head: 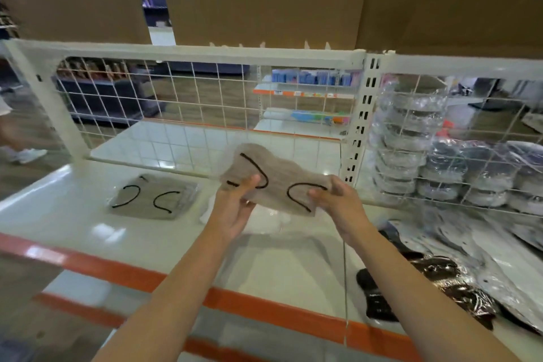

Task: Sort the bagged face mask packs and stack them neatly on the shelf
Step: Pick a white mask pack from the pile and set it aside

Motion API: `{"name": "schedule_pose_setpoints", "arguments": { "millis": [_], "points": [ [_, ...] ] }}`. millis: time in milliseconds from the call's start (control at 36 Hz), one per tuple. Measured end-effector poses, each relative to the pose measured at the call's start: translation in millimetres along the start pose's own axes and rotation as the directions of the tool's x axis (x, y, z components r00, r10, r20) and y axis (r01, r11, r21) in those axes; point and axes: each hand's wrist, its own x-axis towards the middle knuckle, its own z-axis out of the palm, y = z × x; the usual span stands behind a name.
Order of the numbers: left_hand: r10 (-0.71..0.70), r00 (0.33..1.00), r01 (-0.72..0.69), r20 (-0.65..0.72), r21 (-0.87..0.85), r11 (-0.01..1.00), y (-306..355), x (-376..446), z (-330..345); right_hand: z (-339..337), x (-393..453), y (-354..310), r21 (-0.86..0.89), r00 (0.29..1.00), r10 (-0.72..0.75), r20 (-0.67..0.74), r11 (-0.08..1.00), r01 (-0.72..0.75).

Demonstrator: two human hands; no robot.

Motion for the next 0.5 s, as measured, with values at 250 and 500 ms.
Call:
{"name": "schedule_pose_setpoints", "arguments": {
  "millis": [250, 500],
  "points": [
    [0.212, 0.976, -0.188, 0.048, 0.673, 0.715, 12.0, -0.7, -92.3, 8.1, -2.9, 40.8, -0.358, 0.999, 0.006, -0.049, 0.934, -0.023],
    [-0.007, 0.998, -0.060, 0.068, 0.919, 0.390, -21.2, 1.9, -123.5, 22.9, -17.3, 80.6, -0.368, 0.971, 0.122, -0.205, 0.910, -0.192]
  ]
}}
